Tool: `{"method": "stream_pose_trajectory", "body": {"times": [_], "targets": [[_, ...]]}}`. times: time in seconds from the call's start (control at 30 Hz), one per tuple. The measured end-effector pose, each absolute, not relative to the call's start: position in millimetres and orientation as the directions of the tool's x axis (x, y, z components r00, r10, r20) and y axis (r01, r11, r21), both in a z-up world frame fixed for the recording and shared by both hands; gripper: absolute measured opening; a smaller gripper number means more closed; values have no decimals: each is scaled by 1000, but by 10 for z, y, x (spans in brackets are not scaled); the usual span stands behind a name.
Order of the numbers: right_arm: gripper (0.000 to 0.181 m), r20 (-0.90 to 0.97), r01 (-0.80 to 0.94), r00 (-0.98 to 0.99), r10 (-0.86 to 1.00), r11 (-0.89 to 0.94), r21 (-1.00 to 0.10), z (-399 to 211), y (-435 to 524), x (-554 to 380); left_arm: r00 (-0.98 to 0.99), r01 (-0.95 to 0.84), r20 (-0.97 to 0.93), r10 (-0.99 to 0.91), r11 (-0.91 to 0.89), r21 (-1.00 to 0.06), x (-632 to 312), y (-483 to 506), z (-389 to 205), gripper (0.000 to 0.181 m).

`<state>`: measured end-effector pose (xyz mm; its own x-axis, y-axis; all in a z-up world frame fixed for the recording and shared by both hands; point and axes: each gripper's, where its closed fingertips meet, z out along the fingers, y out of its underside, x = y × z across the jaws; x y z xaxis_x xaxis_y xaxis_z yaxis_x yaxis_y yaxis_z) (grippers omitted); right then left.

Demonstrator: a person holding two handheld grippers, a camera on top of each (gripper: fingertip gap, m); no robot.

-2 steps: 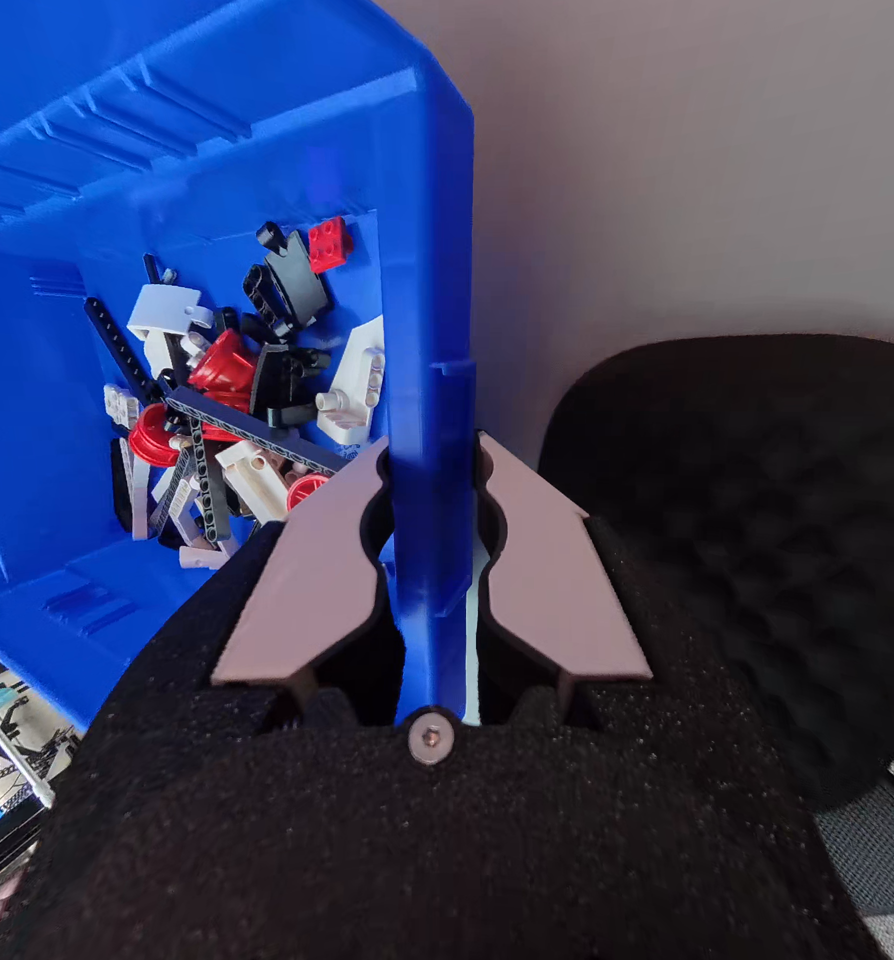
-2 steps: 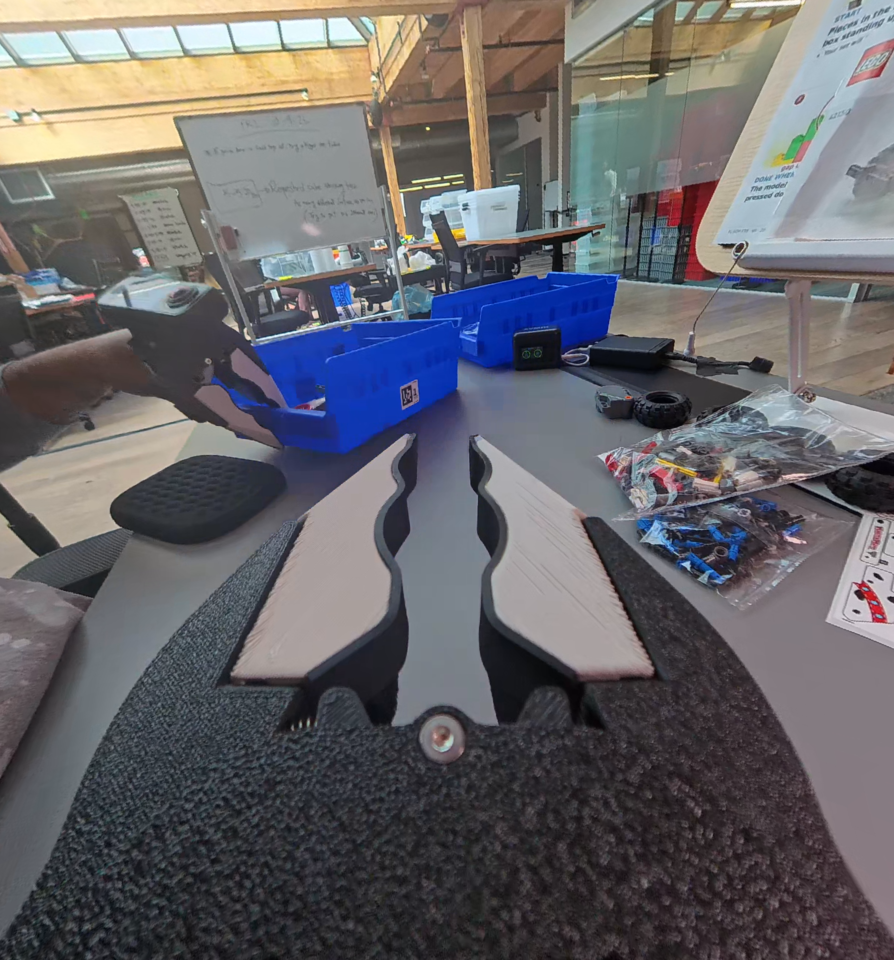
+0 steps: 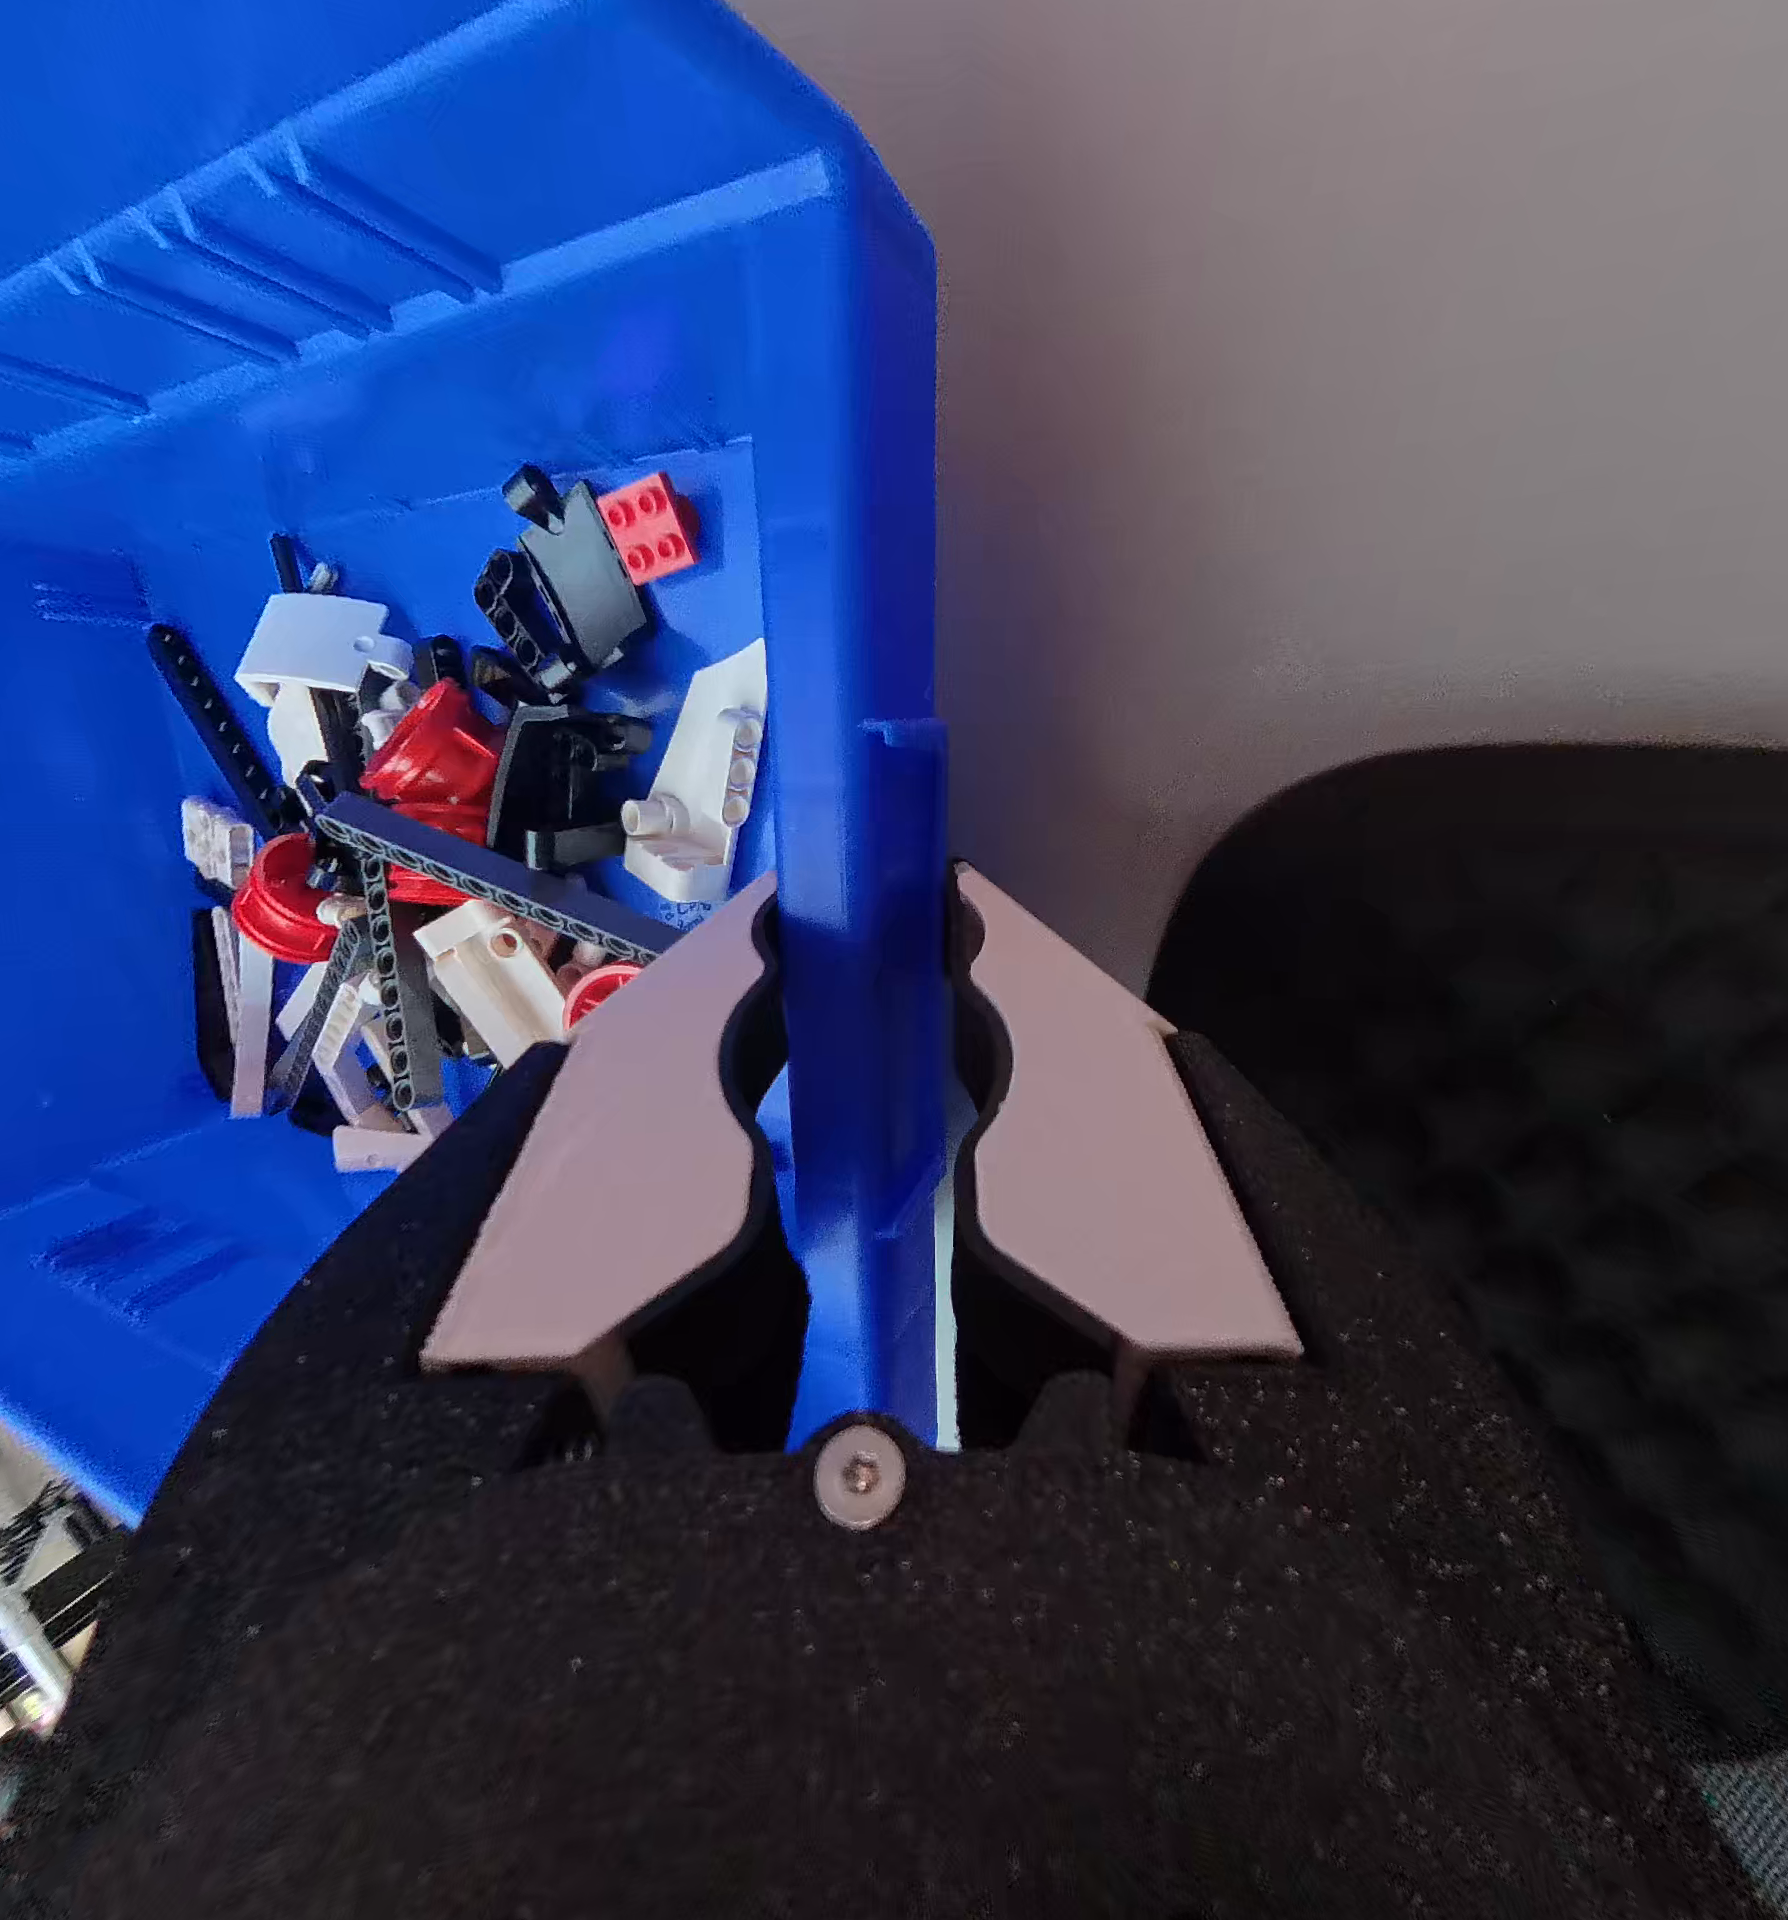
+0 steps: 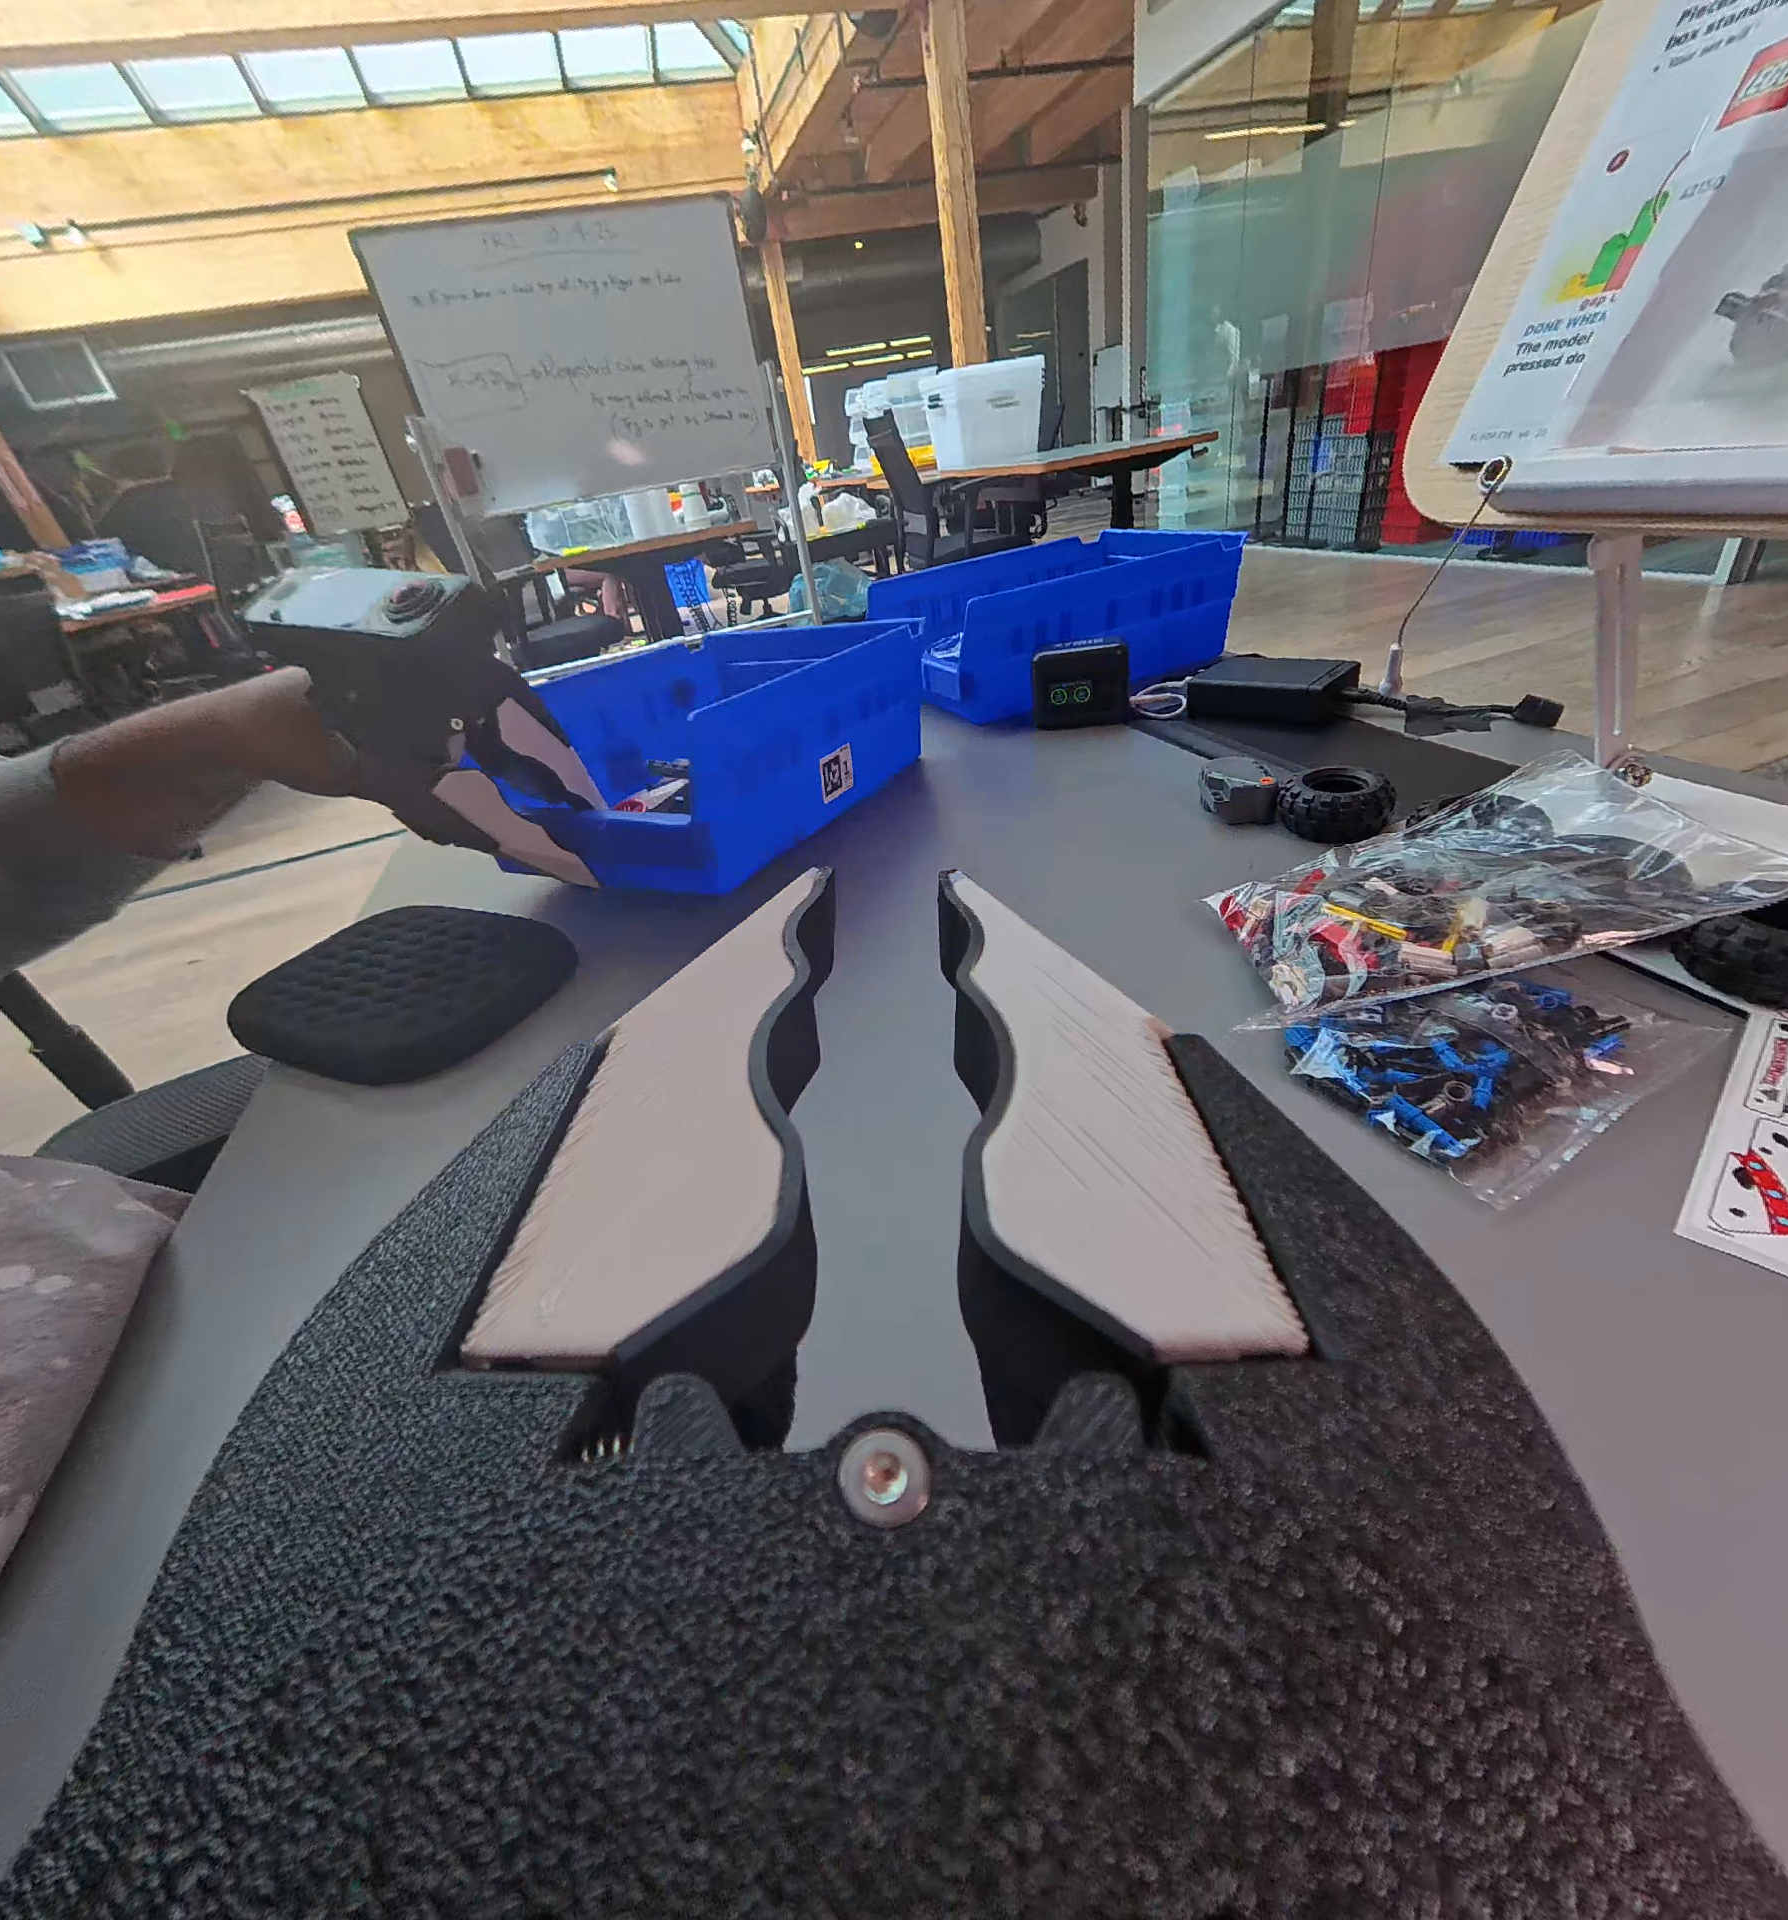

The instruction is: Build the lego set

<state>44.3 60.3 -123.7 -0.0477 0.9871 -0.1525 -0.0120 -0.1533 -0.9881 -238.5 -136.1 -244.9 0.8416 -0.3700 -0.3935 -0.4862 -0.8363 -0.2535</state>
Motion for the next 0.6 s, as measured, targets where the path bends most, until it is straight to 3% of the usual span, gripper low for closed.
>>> {"method": "stream_pose_trajectory", "body": {"times": [0.07, 0.2, 0.37, 0.5, 0.6], "targets": [[19, -157, 1, -48, 986, -157, -988, -1276, 599, 429, 874, -442, -364, -323, -839, -318, -2495, -1168, -2489, 26], [20, -157, 14, -39, 987, -156, -988, -1314, 609, 423, 867, -426, -399, -298, -859, -283, -2651, -980, -2593, 27], [19, -178, 5, -29, 984, -178, -984, -1316, 656, 432, 876, -474, -261, -405, -821, -318, -2077, -1219, -2524, 23], [19, -230, 22, -55, 972, -229, -973, -1393, 661, 377, 929, -288, -318, -189, -908, -304, -2877, -1118, -2561, 27], [19, -218, 36, -56, 974, -216, -976, -1422, 620, 382, 931, -318, -284, -229, -892, -322, -2650, -1060, -2566, 23]]}}
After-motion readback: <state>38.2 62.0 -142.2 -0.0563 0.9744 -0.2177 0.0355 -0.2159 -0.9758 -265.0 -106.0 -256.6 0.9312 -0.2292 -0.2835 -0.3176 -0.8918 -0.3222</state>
